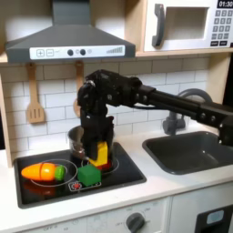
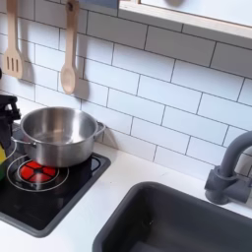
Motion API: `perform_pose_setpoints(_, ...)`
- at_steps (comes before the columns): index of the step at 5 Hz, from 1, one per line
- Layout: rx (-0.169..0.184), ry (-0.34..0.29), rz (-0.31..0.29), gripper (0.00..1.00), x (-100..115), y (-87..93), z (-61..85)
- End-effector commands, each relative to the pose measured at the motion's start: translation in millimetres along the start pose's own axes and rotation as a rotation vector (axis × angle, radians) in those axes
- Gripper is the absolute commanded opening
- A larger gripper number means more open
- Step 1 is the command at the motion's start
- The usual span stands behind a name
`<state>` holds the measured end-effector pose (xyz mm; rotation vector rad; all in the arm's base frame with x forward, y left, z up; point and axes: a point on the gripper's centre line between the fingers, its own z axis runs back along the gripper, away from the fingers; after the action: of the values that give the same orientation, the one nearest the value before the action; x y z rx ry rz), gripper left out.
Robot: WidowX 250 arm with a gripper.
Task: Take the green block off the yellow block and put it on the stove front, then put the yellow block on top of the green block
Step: 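Put the yellow block on top of the green block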
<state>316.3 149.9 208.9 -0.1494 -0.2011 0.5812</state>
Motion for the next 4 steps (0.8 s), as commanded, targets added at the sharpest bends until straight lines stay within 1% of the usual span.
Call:
perform_pose_setpoints(1, 0.011, 0.004, 0.01, 0.0, 4.6, 5.1, -4.0)
perform_pose_setpoints(2, 0.016, 0.015, 0.008, 0.0, 4.3, 6.6, -7.8)
perform_pose_setpoints(4, 0.03, 0.013, 0.015, 0.0, 6.4, 10.8, -11.4)
